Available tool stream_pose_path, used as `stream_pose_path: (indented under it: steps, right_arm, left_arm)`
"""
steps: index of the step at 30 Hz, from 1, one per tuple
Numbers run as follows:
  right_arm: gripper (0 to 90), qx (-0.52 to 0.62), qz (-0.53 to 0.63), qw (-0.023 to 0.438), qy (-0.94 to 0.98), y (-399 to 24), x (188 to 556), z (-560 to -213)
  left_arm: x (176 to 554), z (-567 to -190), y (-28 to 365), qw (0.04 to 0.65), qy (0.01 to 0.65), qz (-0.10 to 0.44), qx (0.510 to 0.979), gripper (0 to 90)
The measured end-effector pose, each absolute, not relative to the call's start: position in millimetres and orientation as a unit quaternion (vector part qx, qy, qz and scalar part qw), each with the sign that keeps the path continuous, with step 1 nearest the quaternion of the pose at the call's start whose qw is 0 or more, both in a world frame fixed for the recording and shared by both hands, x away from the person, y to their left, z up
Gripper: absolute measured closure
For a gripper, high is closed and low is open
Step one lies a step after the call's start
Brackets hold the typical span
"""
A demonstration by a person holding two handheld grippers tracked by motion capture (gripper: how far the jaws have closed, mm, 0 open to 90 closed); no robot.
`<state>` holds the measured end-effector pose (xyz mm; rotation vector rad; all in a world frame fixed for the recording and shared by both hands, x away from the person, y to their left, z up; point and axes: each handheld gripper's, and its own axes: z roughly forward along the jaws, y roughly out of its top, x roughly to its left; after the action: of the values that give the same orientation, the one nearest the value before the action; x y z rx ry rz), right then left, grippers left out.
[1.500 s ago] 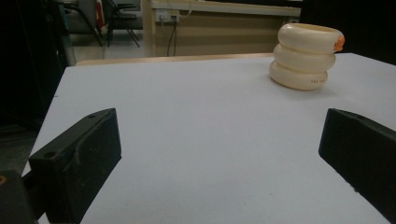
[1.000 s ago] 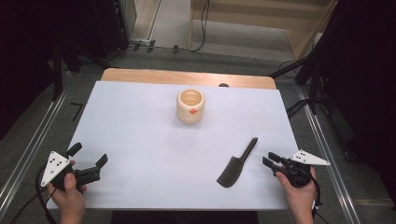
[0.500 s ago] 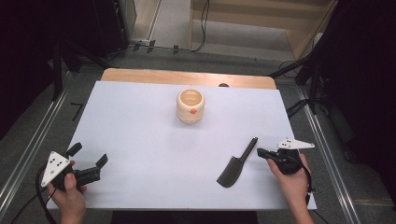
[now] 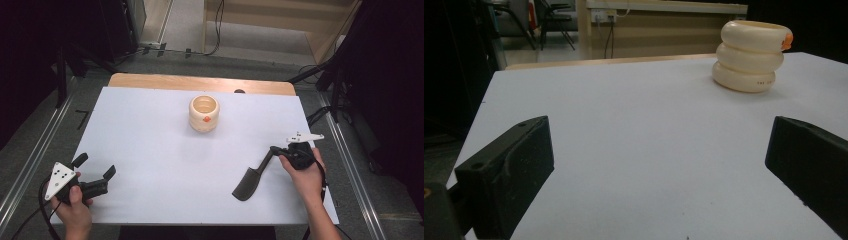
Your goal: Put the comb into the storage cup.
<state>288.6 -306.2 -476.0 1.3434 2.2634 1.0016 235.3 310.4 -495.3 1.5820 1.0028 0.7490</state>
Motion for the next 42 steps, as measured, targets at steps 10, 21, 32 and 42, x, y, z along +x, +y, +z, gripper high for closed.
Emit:
stream_pose_path:
  steps: [10, 21, 32, 42]
  right_arm:
    - [88.4, 0.464, 0.300, 0.163, 0.817, -294.4, 325.8, -477.6]
    - [88.4, 0.474, 0.243, 0.153, 0.833, -289.3, 338.0, -494.5]
    - [88.4, 0.473, 0.246, 0.134, 0.835, -305.7, 323.3, -497.7]
    - [88.4, 0.470, 0.243, 0.114, 0.841, -316.0, 298.6, -501.1]
  left_arm:
    - [235.5, -495.4, 309.3, 0.532, 0.419, 0.315, 0.665, 0.0]
    - [235.5, -495.4, 308.4, 0.530, 0.414, 0.316, 0.670, 0.0]
    - [235.7, -495.3, 308.9, 0.528, 0.416, 0.315, 0.670, 0.0]
    - [235.6, -495.5, 308.0, 0.527, 0.415, 0.316, 0.671, 0.0]
